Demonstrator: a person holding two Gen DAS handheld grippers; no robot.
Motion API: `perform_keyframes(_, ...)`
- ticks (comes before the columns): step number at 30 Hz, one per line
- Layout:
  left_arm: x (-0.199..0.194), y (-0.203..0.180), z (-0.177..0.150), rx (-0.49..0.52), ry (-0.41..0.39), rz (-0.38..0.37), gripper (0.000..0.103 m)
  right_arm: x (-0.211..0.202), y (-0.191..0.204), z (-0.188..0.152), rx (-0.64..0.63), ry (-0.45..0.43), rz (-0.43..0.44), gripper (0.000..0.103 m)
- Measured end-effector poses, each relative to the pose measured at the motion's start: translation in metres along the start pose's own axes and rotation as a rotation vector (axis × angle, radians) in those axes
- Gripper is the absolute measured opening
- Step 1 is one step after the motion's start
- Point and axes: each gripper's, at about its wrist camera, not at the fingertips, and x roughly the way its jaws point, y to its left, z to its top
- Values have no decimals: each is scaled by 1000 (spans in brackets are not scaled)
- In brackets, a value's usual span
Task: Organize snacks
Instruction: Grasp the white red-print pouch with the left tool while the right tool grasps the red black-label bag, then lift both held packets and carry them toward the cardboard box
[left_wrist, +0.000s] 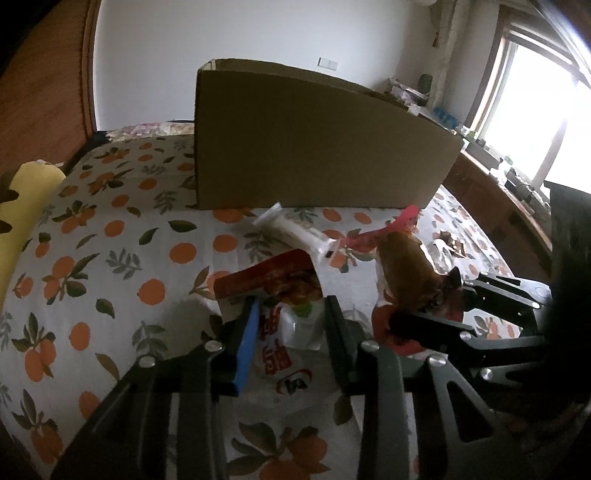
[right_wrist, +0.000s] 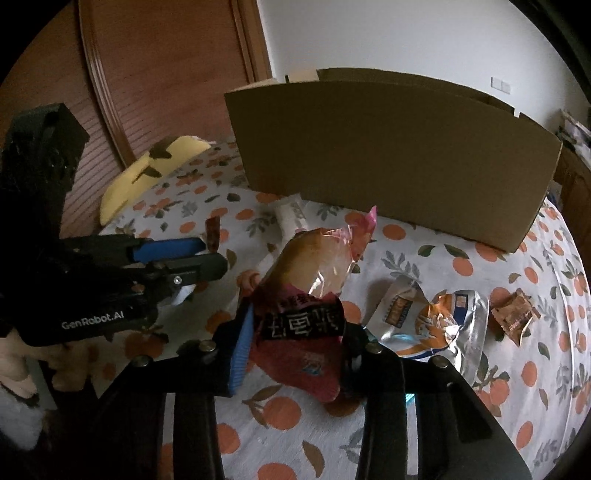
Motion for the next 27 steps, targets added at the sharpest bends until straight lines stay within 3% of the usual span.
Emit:
perform_keyframes(7, -6, -4, 1, 10, -6, -7, 28, -14, -3, 1, 17, -35, 17, 37)
perform_keyframes(19, -36, 12, 8, 11, -25, 6, 8, -17, -2, -4, 24, -36, 30, 37)
perform_keyframes(27, -38, 41, 13, -13, 27, 44, 9, -21, -2, -4, 32, -50, 39, 37)
